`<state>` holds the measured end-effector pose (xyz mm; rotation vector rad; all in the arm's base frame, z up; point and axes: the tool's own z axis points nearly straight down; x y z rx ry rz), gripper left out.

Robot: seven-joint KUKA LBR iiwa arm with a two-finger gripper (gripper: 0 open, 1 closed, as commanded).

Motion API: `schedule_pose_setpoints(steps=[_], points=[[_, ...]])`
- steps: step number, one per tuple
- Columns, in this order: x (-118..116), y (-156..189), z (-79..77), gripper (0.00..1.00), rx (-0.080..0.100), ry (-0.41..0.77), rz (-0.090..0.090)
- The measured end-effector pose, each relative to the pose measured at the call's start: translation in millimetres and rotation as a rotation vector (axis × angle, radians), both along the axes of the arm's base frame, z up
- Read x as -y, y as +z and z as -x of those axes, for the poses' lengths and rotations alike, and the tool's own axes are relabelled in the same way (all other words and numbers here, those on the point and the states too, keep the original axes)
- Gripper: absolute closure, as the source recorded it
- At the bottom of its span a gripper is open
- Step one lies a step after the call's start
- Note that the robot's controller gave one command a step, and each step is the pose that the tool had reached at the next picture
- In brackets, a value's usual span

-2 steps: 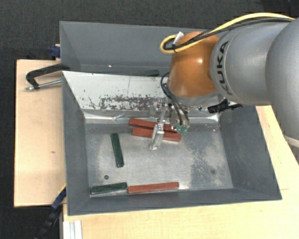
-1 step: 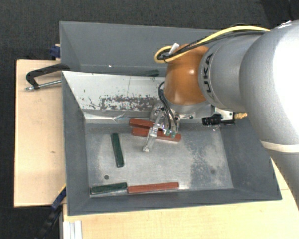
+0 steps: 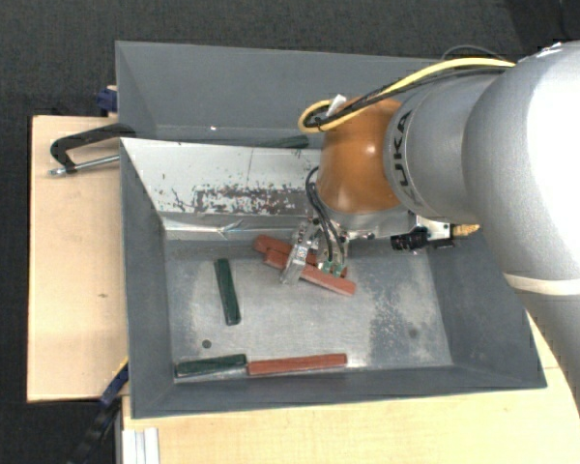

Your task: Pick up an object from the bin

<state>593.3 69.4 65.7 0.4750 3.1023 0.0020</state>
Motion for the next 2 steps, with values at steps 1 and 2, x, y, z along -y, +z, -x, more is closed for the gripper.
schedule_pose_setpoints(steps=[1, 2], points=[[0.0, 2.1, 1.7, 1.00, -0.002, 0.005, 0.000], [0.0, 5.6, 1.6, 1.00, -0.002, 0.005, 0.000]])
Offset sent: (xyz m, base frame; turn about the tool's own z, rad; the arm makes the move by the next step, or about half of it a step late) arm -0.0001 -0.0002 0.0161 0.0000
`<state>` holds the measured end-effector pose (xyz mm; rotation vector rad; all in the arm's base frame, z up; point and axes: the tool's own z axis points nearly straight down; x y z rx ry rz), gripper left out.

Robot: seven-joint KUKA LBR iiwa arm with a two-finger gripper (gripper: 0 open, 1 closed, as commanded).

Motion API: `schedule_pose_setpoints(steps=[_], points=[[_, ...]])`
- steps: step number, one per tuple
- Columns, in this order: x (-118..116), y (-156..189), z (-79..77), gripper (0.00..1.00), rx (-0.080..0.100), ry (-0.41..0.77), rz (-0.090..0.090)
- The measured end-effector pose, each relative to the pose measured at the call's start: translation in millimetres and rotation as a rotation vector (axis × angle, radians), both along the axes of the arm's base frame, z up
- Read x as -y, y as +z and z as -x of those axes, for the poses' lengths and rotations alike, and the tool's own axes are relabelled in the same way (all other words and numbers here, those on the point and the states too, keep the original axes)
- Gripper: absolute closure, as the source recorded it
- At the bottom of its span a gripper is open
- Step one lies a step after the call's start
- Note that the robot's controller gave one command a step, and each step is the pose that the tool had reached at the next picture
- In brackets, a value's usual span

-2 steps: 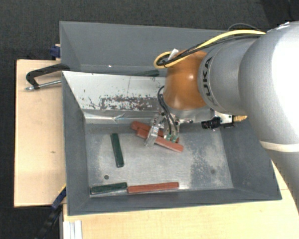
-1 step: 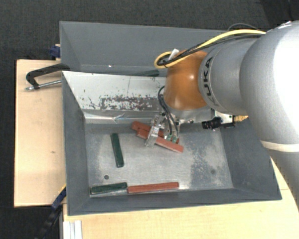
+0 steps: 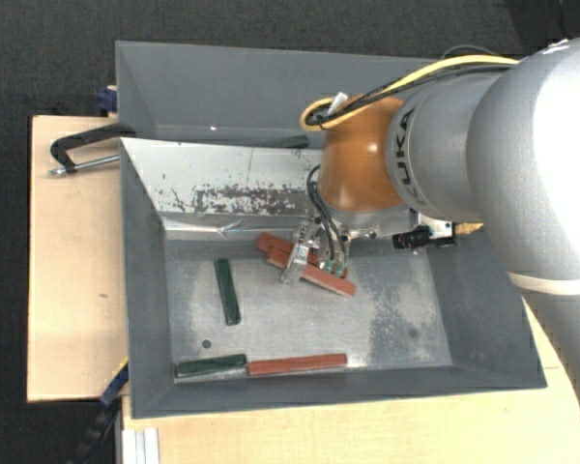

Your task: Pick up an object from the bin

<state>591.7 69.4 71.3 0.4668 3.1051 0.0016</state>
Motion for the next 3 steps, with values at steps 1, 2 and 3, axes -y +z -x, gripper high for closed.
schedule_pose_setpoints(steps=[1, 2, 3], points=[[0, 6, -0.4, 1.00, 0.001, -0.001, 0.000], [0, 14, 0.5, 1.00, -0.002, -0.001, 0.000], [0, 29, 0.6, 1.00, -0.002, -0.001, 0.000]])
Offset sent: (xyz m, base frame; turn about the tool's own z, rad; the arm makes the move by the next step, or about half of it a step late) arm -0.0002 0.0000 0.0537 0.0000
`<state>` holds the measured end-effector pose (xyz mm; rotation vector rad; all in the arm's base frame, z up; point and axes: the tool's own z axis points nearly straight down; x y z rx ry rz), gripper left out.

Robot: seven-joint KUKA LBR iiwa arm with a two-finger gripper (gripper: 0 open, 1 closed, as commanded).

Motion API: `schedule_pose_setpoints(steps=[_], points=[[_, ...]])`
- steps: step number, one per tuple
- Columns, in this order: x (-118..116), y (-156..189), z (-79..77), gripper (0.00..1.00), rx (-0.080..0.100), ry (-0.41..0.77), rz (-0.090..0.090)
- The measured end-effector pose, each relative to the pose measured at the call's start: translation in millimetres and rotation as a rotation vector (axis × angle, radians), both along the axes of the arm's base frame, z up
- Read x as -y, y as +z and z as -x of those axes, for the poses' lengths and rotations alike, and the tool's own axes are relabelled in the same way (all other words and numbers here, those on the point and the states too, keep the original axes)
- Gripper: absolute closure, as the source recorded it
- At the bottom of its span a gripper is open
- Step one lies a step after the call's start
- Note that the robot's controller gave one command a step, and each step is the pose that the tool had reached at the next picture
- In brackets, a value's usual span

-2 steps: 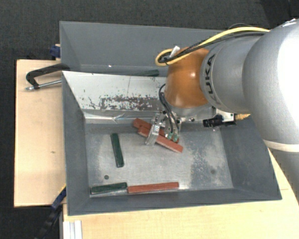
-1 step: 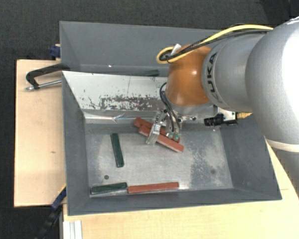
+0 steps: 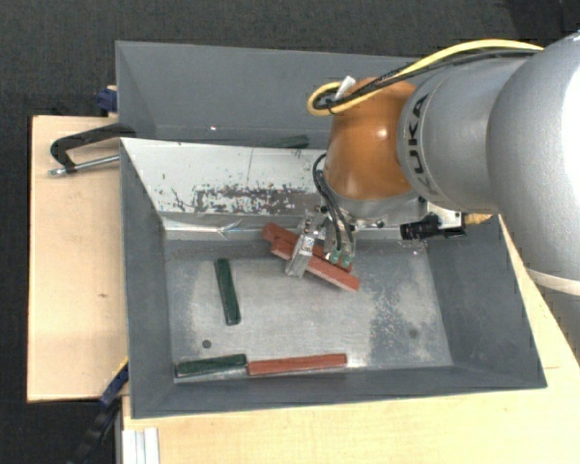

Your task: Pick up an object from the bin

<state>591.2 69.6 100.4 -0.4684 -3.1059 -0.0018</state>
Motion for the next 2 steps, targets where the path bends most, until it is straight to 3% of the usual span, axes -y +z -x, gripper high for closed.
schedule_pose_setpoints(steps=[2], points=[[-0.1, 25.5, -1.9, 1.00, 0.007, 0.001, 0.000]])
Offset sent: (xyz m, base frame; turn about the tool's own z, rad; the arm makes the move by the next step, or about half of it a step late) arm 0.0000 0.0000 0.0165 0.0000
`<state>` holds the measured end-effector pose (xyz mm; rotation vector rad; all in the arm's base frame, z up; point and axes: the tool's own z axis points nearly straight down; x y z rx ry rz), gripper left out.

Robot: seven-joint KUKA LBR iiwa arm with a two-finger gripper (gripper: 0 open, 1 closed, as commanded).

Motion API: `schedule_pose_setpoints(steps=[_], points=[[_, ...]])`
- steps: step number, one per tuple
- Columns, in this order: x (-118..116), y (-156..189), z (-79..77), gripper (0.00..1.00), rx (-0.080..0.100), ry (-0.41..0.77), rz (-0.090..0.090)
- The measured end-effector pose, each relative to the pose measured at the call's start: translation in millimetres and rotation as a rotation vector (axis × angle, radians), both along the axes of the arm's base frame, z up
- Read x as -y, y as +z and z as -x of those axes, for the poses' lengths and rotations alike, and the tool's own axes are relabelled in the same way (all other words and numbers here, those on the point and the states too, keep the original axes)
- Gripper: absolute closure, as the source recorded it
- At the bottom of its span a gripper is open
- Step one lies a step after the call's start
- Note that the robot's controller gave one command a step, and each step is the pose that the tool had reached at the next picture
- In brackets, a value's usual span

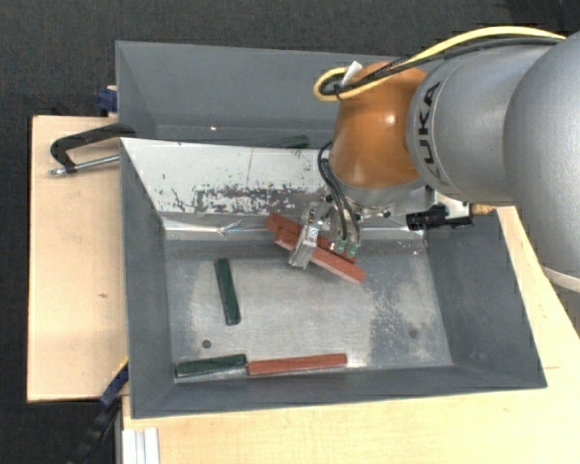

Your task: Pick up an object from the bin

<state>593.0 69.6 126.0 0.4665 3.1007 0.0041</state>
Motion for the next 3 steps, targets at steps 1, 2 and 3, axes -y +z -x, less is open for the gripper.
schedule_pose_setpoints(steps=[1, 2, 3], points=[[0, 8, -0.4, 1.00, 0.001, 0.000, 0.000], [0, 14, 0.1, 1.00, -0.003, 0.000, 0.000], [0, 24, -0.7, 1.00, -0.001, 0.000, 0.000]])
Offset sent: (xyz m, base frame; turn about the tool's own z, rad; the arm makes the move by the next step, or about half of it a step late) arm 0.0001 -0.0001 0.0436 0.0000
